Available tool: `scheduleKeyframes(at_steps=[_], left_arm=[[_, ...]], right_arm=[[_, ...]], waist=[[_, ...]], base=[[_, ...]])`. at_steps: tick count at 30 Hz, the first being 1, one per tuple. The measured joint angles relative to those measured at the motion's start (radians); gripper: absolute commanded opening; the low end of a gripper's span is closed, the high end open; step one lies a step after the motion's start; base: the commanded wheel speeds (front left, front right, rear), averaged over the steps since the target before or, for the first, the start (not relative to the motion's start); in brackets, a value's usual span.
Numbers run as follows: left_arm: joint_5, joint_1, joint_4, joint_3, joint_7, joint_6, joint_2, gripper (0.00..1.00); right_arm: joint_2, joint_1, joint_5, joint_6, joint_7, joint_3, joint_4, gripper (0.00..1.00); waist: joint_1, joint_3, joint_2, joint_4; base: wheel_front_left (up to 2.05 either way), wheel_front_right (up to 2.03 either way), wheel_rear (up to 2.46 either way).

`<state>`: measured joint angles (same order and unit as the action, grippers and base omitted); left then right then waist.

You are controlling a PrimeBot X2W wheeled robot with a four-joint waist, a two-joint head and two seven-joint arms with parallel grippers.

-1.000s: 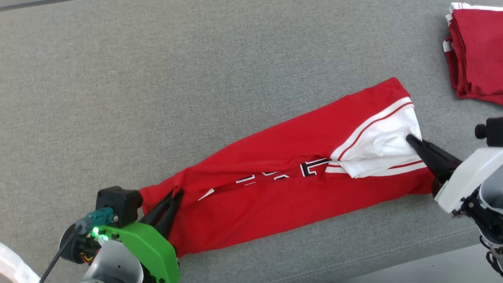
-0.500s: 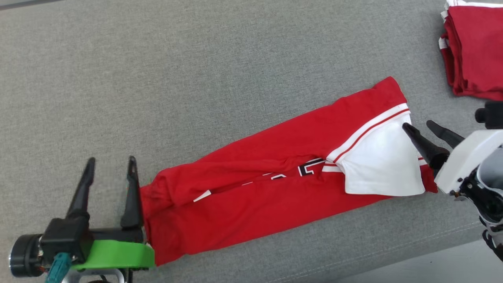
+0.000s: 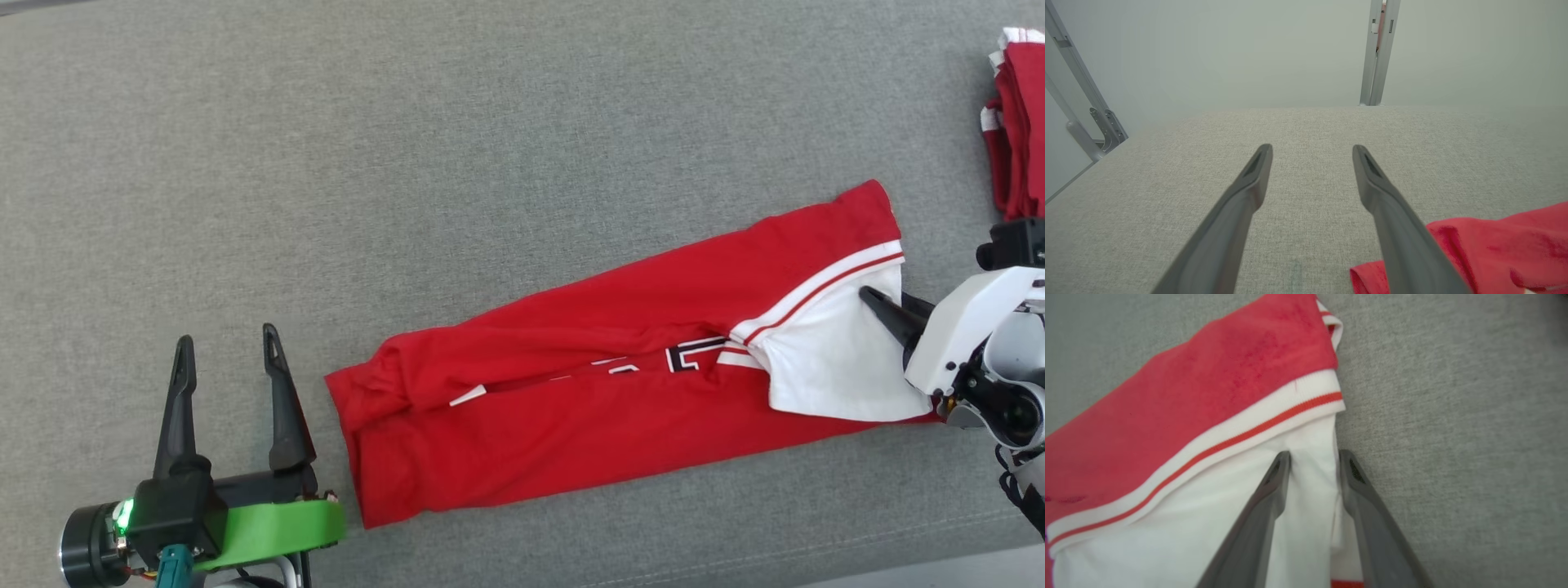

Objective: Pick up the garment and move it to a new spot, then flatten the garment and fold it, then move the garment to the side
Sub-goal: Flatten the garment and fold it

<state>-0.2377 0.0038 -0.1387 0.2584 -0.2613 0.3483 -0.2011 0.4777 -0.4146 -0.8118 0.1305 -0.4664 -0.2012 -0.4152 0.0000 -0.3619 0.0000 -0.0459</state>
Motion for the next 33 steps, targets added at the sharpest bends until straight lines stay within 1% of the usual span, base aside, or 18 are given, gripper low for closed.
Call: scheduleKeyframes(at_steps=[3, 5, 7, 9, 12, 15, 16, 18, 20, 23, 27, 30, 31, 33], left_arm=[[0.029, 0.011, 0.017, -0.035, -0.001, -0.025, 0.037, 1.0], [0.045, 0.027, 0.034, -0.057, -0.001, -0.046, 0.056, 1.0], [0.056, 0.037, 0.053, -0.074, -0.001, -0.072, 0.077, 1.0], [0.062, 0.044, 0.067, -0.087, -0.001, -0.094, 0.097, 1.0], [0.064, 0.064, 0.084, -0.099, -0.001, -0.123, 0.123, 1.0], [0.062, 0.075, 0.102, -0.106, -0.001, -0.148, 0.138, 1.0], [0.061, 0.079, 0.108, -0.107, -0.001, -0.156, 0.142, 1.0], [0.058, 0.089, 0.114, -0.106, -0.001, -0.16, 0.147, 1.0], [0.055, 0.096, 0.119, -0.103, -0.001, -0.164, 0.149, 1.0], [0.035, 0.094, 0.12, -0.082, -0.001, -0.165, 0.149, 1.0], [0.027, 0.091, 0.132, -0.059, -0.001, -0.163, 0.151, 1.0], [0.021, 0.084, 0.141, -0.05, -0.001, -0.159, 0.151, 1.0], [0.021, 0.081, 0.142, -0.048, -0.001, -0.159, 0.151, 1.0], [0.021, 0.08, 0.147, -0.045, -0.001, -0.155, 0.151, 1.0]], right_arm=[[0.019, 0.001, -0.026, 0.003, 0.037, 0.039, -0.031, 0.0], [0.056, 0.001, -0.038, 0.002, 0.055, 0.087, -0.051, 0.0], [0.114, -0.002, -0.044, 0.001, 0.078, 0.162, -0.065, 0.0], [0.156, -0.002, -0.049, 0.001, 0.082, 0.224, -0.065, 0.0], [0.196, 0.002, -0.067, 0.001, 0.054, 0.306, -0.021, 0.0], [0.199, 0.027, -0.086, 0.001, -0.014, 0.341, 0.079, 0.0], [0.185, 0.044, -0.095, 0.0, -0.044, 0.341, 0.124, 0.0], [0.136, 0.07, -0.104, 0.0, -0.101, 0.324, 0.209, 0.0], [0.045, 0.091, -0.114, 0.0, -0.163, 0.307, 0.274, 0.0], [-0.072, 0.117, -0.066, 0.0, -0.236, 0.258, 0.333, 0.0], [-0.242, 0.119, 0.021, 0.0, -0.266, 0.193, 0.356, 0.0], [-0.346, 0.126, 0.078, 0.0, -0.262, 0.143, 0.343, 0.0], [-0.37, 0.131, 0.091, 0.0, -0.254, 0.128, 0.334, 0.0], [-0.392, 0.145, 0.114, 0.0, -0.238, 0.099, 0.318, 0.0]], waist=[[0.0, 0.019, 0.0, 0.015], [0.0, 0.033, 0.0, 0.022], [0.0, 0.051, 0.0, 0.03], [0.0, 0.068, 0.0001, 0.037], [0.0, 0.095, 0.0, 0.049], [0.0, 0.119, 0.0, 0.061], [0.0, 0.127, 0.0001, 0.065], [0.0, 0.141, 0.0, 0.07], [0.0, 0.154, 0.0, 0.072], [0.0, 0.163, 0.0, 0.07], [0.0, 0.17, 0.0, 0.072], [0.0, 0.173, 0.0, 0.079], [0.0, 0.173, 0.0, 0.083], [0.0, 0.175, 0.0, 0.089]], base=[[0.0, 0.0, 0.0], [0.0, 0.0, 0.0], [0.0, 0.0, 0.0], [0.0, 0.0, 0.0], [0.0, 0.0, 0.0], [0.0, 0.0, 0.0], [0.0, 0.0, 0.0], [0.0, 0.0, 0.0], [0.0, 0.0, 0.0], [0.0, 0.0, 0.0], [0.0, 0.0, 0.0], [0.0, 0.0, 0.0], [0.0, 0.0, 0.0], [0.0, 0.0, 0.0]])
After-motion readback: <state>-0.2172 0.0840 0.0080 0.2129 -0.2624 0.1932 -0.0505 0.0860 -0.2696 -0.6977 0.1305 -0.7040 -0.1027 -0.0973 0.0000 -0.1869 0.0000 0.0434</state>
